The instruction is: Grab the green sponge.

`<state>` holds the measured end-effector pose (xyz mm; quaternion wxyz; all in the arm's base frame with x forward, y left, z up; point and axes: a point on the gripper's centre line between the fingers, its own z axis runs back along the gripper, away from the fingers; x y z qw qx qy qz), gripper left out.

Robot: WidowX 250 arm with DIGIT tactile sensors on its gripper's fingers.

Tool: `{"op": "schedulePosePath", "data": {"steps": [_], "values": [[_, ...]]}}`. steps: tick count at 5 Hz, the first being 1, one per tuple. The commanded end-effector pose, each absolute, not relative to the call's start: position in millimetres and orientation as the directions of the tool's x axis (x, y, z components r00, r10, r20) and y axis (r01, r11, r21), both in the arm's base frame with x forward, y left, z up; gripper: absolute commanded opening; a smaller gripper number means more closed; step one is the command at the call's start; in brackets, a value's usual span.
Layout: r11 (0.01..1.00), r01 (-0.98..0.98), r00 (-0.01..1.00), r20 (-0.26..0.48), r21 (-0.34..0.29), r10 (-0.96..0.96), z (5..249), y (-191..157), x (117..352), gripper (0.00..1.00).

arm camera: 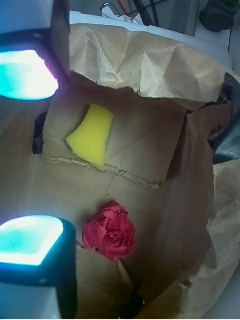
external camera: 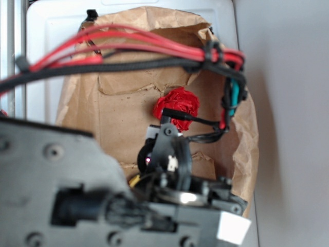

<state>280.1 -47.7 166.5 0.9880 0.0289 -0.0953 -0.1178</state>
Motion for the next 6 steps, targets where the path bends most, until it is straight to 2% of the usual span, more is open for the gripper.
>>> {"op": "schedulePosePath", "data": {"steps": [1,2,3,4,5,6], "values": [[0.973,0.216,0.945,0.233,0.085,-0.231,182.7,-48.2,288.1,1.00],[0.903,0.427,0.879,0.206,0.058,-0.429,185.4,-45.2,291.9,1.00],[0.830,0.558,0.815,0.180,0.009,-0.550,187.9,-30.0,295.4,1.00],[0.766,0.643,0.751,0.192,0.010,-0.632,194.8,-17.8,293.3,1.00],[0.700,0.711,0.670,0.237,0.069,-0.704,196.0,-9.5,290.4,1.00],[0.638,0.750,0.591,0.258,0.173,-0.764,179.2,-10.8,292.3,1.00]]}}
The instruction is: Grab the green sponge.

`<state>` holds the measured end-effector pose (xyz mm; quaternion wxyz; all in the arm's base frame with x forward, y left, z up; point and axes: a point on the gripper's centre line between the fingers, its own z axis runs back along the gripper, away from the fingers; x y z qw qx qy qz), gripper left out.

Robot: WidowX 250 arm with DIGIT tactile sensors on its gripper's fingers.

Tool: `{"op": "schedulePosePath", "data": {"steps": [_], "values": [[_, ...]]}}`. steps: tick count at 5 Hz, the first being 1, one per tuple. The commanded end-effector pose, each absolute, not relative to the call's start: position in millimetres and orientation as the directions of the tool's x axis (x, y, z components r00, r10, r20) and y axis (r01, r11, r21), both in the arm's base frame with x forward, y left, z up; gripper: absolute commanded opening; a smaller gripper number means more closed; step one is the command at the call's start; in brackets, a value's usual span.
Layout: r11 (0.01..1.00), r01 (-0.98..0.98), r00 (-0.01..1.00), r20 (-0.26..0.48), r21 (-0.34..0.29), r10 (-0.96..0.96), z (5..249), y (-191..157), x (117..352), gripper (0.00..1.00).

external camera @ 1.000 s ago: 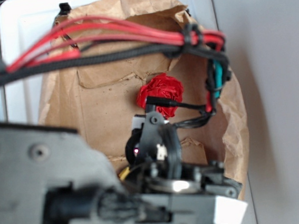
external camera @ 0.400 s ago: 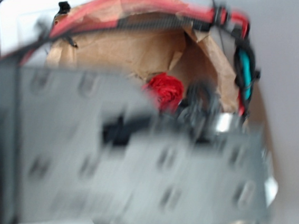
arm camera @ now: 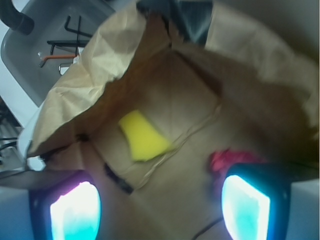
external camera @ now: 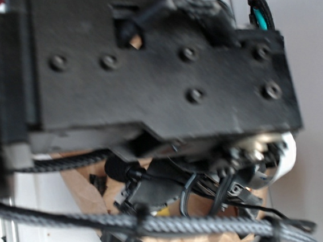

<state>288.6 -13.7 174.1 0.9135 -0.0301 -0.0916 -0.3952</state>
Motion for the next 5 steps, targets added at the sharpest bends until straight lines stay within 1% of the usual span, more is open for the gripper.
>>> {"op": "schedulePosePath", "data": {"steps": [1,2,3,4,5], "values": [[0.605,0.774,0.559,0.248,0.187,-0.792,164.3,-14.8,302.6,1.00],[0.555,0.803,0.517,0.210,0.217,-0.830,141.2,-23.0,307.1,1.00],[0.493,0.849,0.465,0.174,0.190,-0.868,126.8,-33.2,302.1,1.00],[0.439,0.879,0.416,0.151,0.185,-0.897,116.6,-40.0,294.9,1.00],[0.323,0.936,0.304,0.137,0.140,-0.943,102.9,-48.7,294.0,1.00]]}}
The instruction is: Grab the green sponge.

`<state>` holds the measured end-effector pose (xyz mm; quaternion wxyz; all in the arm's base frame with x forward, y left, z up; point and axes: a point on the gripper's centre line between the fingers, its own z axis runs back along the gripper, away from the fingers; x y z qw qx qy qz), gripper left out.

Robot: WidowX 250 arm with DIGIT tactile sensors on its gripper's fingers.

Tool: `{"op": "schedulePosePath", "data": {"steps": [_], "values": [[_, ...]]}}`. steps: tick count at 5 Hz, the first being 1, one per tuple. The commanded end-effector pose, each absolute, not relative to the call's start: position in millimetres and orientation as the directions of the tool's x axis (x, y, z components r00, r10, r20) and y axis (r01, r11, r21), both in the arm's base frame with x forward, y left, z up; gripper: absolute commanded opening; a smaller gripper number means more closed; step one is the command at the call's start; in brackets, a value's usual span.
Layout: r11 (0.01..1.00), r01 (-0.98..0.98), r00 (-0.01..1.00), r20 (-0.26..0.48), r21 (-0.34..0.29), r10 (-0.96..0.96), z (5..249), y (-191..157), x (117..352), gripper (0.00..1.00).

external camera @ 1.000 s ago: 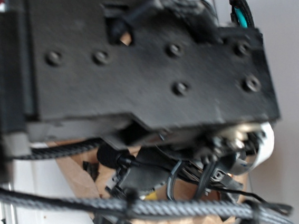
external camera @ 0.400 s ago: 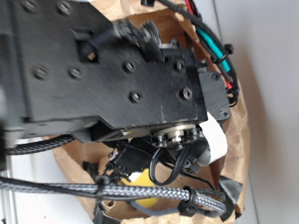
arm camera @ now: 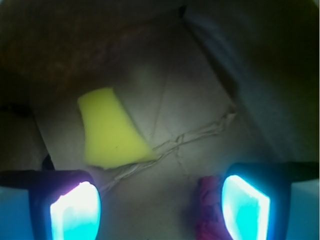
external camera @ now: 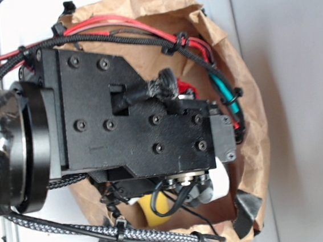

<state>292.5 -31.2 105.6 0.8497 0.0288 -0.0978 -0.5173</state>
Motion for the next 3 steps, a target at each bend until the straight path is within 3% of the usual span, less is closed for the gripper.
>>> {"op": "schedulePosePath", "data": {"steps": [1,3], "values": [[0.211,0.971,0.193,0.147,0.117,-0.970,98.2,-51.1,295.3,1.00],[0.181,0.980,0.170,0.135,0.080,-0.976,102.2,-47.5,290.5,1.00]]}}
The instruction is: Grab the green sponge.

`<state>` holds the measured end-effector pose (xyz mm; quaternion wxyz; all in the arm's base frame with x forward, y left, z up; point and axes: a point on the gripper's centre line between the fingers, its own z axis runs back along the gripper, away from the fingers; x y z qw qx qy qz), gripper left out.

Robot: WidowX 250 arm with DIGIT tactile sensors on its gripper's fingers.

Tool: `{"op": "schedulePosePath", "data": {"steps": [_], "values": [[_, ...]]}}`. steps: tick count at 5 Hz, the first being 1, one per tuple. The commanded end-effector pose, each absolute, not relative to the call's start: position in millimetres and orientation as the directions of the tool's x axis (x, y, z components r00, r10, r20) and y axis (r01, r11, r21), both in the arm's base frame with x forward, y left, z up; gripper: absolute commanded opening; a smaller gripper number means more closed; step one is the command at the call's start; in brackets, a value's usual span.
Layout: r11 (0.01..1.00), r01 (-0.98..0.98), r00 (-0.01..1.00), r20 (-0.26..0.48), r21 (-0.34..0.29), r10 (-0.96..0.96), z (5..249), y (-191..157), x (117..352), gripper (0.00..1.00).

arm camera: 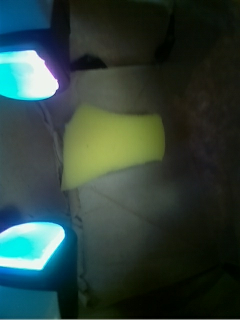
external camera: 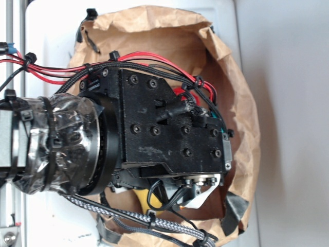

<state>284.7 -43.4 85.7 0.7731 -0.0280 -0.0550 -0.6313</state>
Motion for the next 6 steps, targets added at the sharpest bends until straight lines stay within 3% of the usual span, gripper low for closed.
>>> {"op": "schedulePosePath", "data": {"steps": [1,3,4,5,6], "values": [[0.181,0.980,0.170,0.135,0.080,-0.976,102.2,-47.5,290.5,1.00],[0.131,0.988,0.116,0.173,0.082,-0.978,92.5,-49.5,294.8,1.00],[0.098,0.988,0.066,0.252,0.116,-0.965,74.8,-54.6,296.6,1.00],[0.087,0.984,0.047,0.241,0.158,-0.969,66.4,-56.1,296.1,1.00],[0.056,0.987,0.018,0.242,0.152,-0.970,67.6,-58.7,291.2,1.00]]}}
